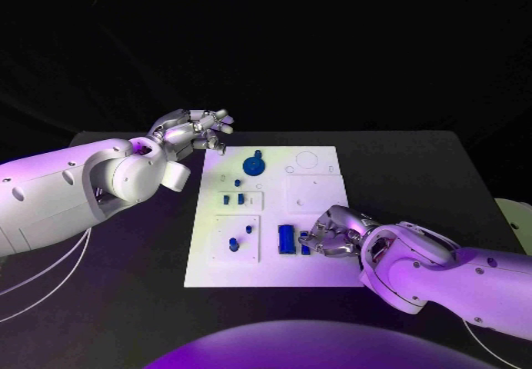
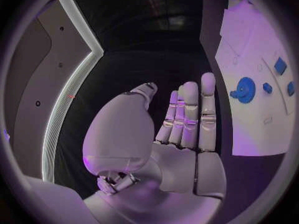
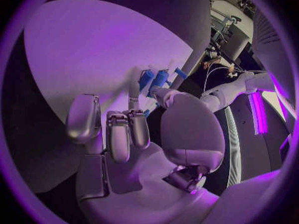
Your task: Assemble the parts on the task board
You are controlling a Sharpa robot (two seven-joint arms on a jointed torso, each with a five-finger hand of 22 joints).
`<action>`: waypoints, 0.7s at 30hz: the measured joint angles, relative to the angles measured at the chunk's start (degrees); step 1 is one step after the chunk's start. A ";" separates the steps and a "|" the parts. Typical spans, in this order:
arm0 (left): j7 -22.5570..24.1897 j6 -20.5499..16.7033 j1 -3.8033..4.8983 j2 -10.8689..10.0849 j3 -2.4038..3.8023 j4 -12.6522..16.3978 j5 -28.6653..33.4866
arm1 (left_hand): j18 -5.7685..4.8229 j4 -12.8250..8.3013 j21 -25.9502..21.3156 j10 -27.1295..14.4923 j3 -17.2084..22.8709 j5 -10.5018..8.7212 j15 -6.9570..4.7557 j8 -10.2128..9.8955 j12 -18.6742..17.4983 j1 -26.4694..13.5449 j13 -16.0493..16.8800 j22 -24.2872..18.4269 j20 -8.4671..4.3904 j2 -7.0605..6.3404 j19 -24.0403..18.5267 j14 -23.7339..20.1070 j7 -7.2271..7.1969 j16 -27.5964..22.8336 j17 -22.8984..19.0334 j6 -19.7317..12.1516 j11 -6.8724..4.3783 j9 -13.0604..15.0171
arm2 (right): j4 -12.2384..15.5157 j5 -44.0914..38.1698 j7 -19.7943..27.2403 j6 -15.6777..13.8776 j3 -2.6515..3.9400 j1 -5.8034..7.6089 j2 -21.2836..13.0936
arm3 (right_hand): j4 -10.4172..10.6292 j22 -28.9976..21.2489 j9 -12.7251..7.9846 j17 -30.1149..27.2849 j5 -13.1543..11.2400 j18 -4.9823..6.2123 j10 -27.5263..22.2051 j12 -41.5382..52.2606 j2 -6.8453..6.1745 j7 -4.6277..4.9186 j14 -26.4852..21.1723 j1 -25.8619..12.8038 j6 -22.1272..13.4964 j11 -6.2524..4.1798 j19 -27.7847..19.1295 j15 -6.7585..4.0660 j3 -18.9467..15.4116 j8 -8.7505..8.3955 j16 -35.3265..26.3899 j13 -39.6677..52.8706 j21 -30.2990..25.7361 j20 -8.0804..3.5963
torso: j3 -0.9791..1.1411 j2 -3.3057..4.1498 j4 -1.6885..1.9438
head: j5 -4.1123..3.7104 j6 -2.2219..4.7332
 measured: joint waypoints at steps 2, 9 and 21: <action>0.00 0.00 0.00 0.00 0.00 0.00 0.00 | 0.00 0.00 0.00 0.00 0.00 0.00 0.00 0.00 0.00 0.00 0.00 0.00 0.00 0.00 0.00 0.00 0.00 0.00 0.00 0.00 0.00 0.00 | -0.03 0.00 0.00 0.01 0.00 0.00 0.01 | 0.00 0.00 -0.01 0.00 0.00 0.00 0.00 0.00 -0.07 0.00 0.00 -0.21 0.00 0.00 0.00 0.00 -0.36 0.00 0.00 0.00 -0.23 0.00 | 0.00 0.00 0.00 | 0.00 0.00; -0.01 0.00 0.00 0.00 0.00 0.00 0.00 | 0.00 0.00 0.00 0.00 0.00 0.00 0.20 0.00 0.00 0.00 0.00 0.00 0.00 0.00 0.00 -0.20 0.00 0.00 -0.09 0.00 0.00 0.00 | -0.08 0.01 0.00 0.07 0.00 0.00 0.02 | -0.05 -0.01 -0.10 0.00 0.00 0.00 0.00 0.00 -0.17 0.00 0.00 -0.57 0.00 0.00 0.00 0.00 -1.01 0.00 0.00 0.00 -0.23 0.00 | 0.00 0.00 0.00 | -0.06 0.05; -0.03 -0.01 0.00 -0.10 0.00 0.01 0.00 | 0.00 0.00 0.00 0.00 0.00 0.00 0.20 0.00 0.00 0.00 0.00 0.00 0.00 0.00 0.00 -0.20 0.00 0.00 -0.08 0.00 0.00 0.00 | 0.77 0.04 0.48 0.73 -0.01 -0.01 -2.02 | -1.82 -0.01 -0.19 0.00 -0.23 0.00 0.00 -0.35 -2.00 0.00 0.00 5.66 0.00 0.00 0.00 0.00 -1.93 -0.43 0.00 -0.01 -0.46 0.00 | 0.01 0.00 0.00 | 0.07 0.05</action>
